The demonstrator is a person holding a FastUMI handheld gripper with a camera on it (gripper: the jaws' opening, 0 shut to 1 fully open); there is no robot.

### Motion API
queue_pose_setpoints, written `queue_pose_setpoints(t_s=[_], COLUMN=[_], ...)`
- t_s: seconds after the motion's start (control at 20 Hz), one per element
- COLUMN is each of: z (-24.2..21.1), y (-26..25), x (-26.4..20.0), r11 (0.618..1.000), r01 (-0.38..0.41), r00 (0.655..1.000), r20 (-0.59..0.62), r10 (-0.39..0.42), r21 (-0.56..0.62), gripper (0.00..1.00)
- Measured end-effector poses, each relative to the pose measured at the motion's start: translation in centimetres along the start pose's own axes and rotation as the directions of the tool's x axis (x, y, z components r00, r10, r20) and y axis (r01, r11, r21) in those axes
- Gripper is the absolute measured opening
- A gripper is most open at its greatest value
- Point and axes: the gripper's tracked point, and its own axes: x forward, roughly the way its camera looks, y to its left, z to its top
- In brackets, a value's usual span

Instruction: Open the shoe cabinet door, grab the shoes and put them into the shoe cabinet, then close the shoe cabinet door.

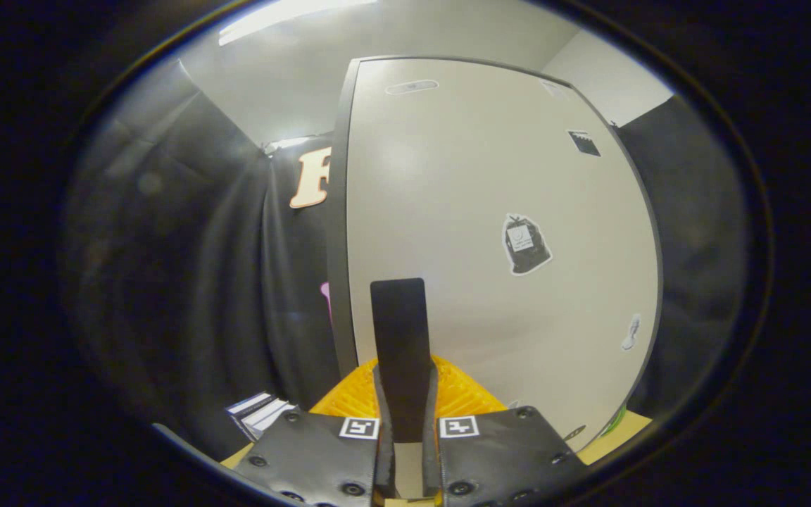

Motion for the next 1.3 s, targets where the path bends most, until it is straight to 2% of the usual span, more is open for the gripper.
queue_pose_setpoints(t_s=[0.6, 1.1, 1.3], z=[1.1, 2.5, 3.3], y=[-0.4, -3.9, -6.9], x=[-4.1, -11.5, -15.9], r11=[0.999, 0.991, 0.992], r01=[-0.024, -0.117, -0.117], r00=[1.0, 0.993, 0.993], r20=[0.006, -0.012, -0.02], r10=[0.024, 0.116, 0.117], r21=[-0.034, -0.064, -0.046], gripper=[0.16, 0.16, 0.16])
